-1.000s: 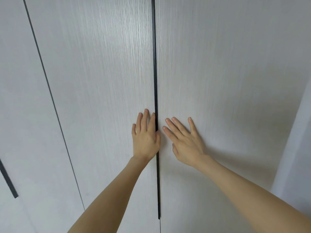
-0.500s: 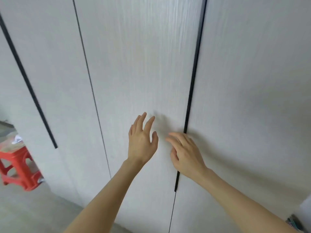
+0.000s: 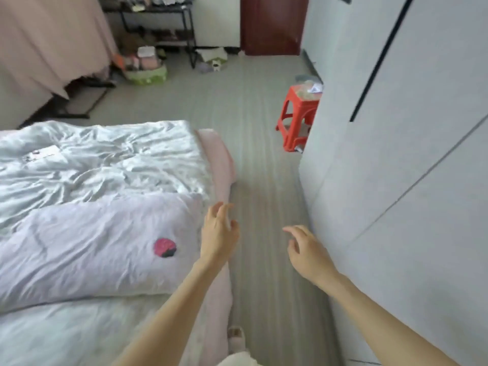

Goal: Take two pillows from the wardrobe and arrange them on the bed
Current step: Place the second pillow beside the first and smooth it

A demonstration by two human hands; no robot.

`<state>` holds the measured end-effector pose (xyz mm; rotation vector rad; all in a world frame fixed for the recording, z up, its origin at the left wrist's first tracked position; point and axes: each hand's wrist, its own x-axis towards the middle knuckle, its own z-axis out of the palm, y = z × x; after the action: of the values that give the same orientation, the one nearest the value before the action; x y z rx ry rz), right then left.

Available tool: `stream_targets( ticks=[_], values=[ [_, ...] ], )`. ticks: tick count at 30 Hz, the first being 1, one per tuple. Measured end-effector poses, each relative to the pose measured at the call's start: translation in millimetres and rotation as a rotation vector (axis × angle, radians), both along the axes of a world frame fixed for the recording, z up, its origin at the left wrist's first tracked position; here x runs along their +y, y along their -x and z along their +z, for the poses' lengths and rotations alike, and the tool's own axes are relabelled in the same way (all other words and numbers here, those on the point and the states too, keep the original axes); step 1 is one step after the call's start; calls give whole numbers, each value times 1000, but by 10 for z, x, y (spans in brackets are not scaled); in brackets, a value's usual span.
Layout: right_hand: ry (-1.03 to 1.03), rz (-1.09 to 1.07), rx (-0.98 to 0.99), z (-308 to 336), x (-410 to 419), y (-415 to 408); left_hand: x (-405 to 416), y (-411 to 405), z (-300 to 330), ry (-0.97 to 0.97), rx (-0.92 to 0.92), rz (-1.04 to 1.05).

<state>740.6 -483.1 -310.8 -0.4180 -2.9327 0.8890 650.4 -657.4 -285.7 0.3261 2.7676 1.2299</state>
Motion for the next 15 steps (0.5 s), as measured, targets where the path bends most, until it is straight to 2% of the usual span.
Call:
stream_targets(
  ticks=[5, 10, 15],
  values=[
    [78, 332, -139, -436, -936, 879, -1330, 115, -459, -33, -157, 489],
    [22, 554, -271, -856, -1861, 1877, -2383, 536, -915, -72, -337, 860],
    [-96, 636, -369, -1207, -2691, 2947, -3143, 1108, -1325, -135, -607, 1325]
  ],
)
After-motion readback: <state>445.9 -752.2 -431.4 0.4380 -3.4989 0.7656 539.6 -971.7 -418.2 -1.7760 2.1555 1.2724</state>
